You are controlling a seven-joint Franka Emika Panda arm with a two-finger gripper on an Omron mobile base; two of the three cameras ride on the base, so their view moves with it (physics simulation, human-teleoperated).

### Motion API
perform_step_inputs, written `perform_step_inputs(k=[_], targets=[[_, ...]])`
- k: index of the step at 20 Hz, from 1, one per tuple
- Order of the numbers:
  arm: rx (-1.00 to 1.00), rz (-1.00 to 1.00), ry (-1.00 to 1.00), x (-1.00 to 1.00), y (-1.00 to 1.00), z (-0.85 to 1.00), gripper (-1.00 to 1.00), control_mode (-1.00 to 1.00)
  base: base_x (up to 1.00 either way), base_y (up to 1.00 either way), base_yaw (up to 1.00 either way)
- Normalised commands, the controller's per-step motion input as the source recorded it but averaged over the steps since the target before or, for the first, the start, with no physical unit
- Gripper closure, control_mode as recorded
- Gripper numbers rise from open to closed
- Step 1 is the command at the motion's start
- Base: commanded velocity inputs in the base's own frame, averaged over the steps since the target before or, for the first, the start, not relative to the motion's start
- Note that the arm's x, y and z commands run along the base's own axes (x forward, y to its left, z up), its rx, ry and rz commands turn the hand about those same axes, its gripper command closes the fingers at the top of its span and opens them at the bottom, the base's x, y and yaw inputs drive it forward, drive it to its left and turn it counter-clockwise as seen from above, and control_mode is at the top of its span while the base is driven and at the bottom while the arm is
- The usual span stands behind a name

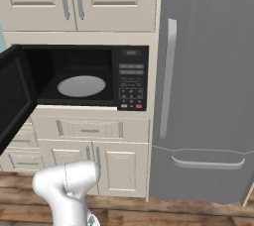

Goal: Place the sponge inside the microwave to prepare for sanitizing.

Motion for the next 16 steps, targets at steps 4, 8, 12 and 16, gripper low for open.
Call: perform_step_inputs(k=[4,8,12,16], targets=[[0.03,0.0,-0.04,0.35,-0.73,0.0,-1.0,-1.0,0.0,0.0,0.0],[0.06,0.03,-0.02,0.61,-0.92,0.0,-1.0,-1.0,0.0,0.0,0.0],[0.03,0.0,-0.02,0.58,-0.86,0.0,-1.0,-1.0,0.0,0.0,0.0],[0.0,-0.07,0.0,0.29,-0.7,0.0,-1.0,-1.0,0.0,0.0,0.0]])
